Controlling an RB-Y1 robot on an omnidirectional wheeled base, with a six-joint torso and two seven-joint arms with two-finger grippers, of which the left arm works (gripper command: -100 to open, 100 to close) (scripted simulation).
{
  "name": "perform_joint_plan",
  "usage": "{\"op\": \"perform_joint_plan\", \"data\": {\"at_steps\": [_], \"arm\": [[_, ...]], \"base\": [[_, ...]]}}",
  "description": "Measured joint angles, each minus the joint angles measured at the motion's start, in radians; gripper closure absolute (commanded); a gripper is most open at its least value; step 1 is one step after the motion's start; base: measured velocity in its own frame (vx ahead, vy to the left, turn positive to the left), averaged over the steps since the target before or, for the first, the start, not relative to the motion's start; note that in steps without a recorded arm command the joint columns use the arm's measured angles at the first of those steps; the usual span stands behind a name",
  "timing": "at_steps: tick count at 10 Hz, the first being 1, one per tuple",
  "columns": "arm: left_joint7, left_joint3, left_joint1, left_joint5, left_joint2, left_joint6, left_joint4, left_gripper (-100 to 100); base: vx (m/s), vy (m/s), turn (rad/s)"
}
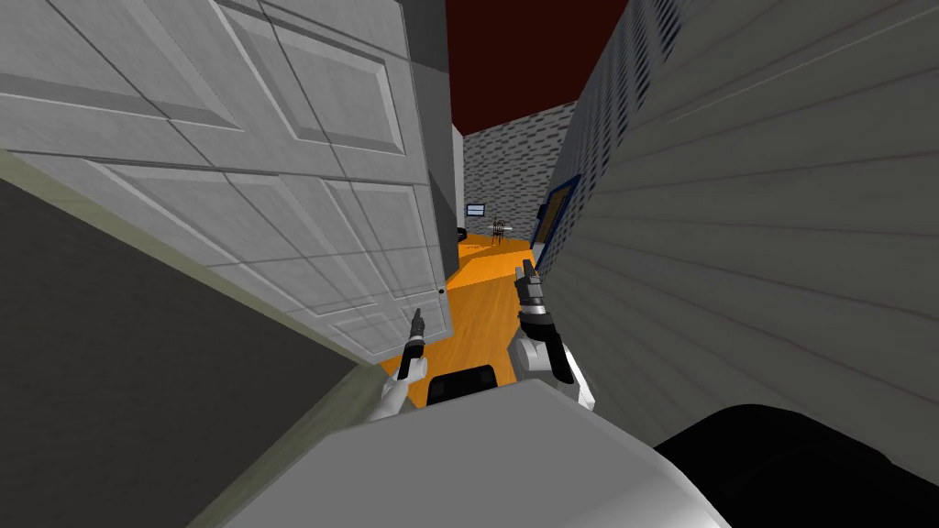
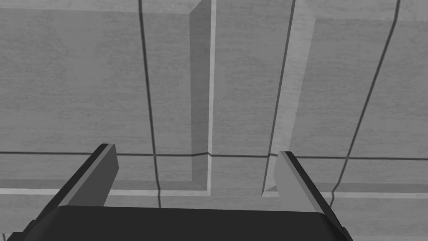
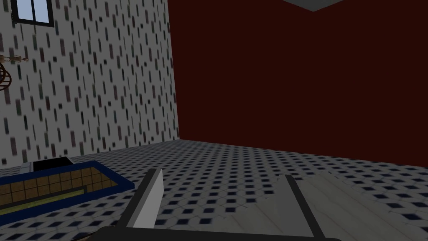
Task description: Push the door open
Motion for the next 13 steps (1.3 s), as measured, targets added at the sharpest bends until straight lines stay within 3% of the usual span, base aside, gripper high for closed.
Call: {"op": "perform_joint_plan", "data": {"at_steps": [2,3,6,8,10,11,12,13], "arm": [[-0.005,0.003,-0.005,0.002,0.029,0.004,0.003,-100],[-0.004,0.007,-0.022,0.004,0.047,-0.011,0.036,-100],[-0.007,0.008,-0.007,0.003,0.062,-0.006,0.013,-100],[-0.01,0.01,-0.002,0.004,0.05,-0.003,0.003,-100],[-0.014,0.015,-0.004,0.006,0.027,-0.009,0.015,-100],[-0.014,0.016,-0.002,0.006,0.013,-0.003,0.005,-100],[-0.016,0.012,0.018,0.004,-0.007,0.016,-0.036,-100],[-0.015,0.013,0.003,0.005,-0.014,0.007,-0.009,-100]], "base": [[0.195,0.108,-0.009],[0.223,0.024,-0.013],[0.193,-0.048,-0.022],[0.167,-0.093,-0.026],[0.117,-0.117,-0.011],[0.083,-0.147,-0.063],[0.061,-0.108,-0.015],[0.052,-0.174,-0.036]]}}
